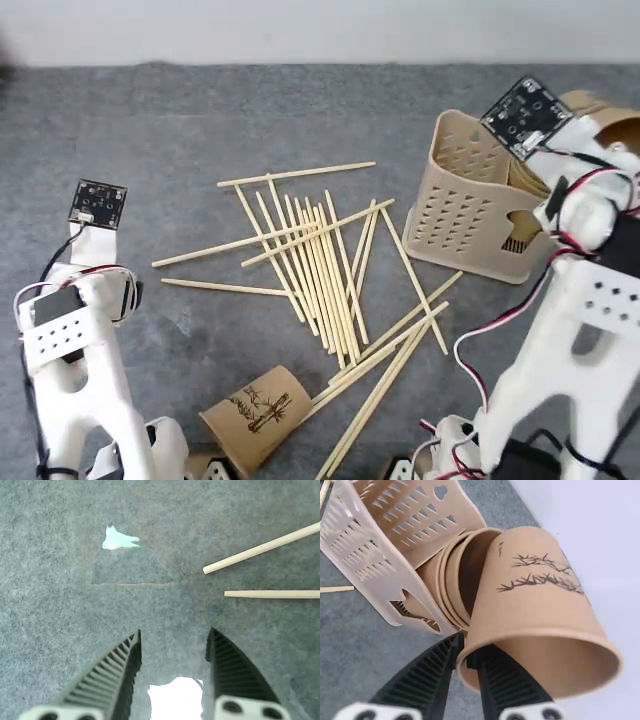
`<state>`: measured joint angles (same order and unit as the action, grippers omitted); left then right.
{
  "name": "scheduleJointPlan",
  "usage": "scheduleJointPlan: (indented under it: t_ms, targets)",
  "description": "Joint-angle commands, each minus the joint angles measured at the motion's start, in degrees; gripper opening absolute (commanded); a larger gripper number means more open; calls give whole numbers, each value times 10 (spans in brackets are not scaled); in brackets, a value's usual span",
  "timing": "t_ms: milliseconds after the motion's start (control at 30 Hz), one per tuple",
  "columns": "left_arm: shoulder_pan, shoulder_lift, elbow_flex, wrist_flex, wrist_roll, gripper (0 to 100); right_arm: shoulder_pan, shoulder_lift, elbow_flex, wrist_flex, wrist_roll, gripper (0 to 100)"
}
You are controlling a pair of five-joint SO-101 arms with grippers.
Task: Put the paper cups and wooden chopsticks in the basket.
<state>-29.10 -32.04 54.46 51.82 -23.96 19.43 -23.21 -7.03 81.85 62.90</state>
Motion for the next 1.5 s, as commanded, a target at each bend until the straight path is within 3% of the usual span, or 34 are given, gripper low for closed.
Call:
scheduleJointPlan:
  t_ms: [0, 267, 467, 667, 1200, 1333, 1467]
  targets:
    - [-1, -12, -3, -11, 4, 205, 8, -3, -32, -4, 11, 9]
    - [0, -12, -2, -11, 4, 205, 6, -9, -137, 109, 28, 9]
    - [-2, -12, -2, -10, 4, 205, 7, -8, -141, 108, 29, 18]
    - [-3, -12, -1, -9, 4, 205, 9, -4, -140, 84, 29, 114]
    - [-1, -12, -1, -9, 4, 205, 11, 21, -143, 28, 24, 116]
    - [0, -13, -8, -2, 4, 205, -2, 2, -142, 36, -40, 114]
    - [0, -13, -55, 64, 4, 205, -38, -38, -141, 118, -91, 114]
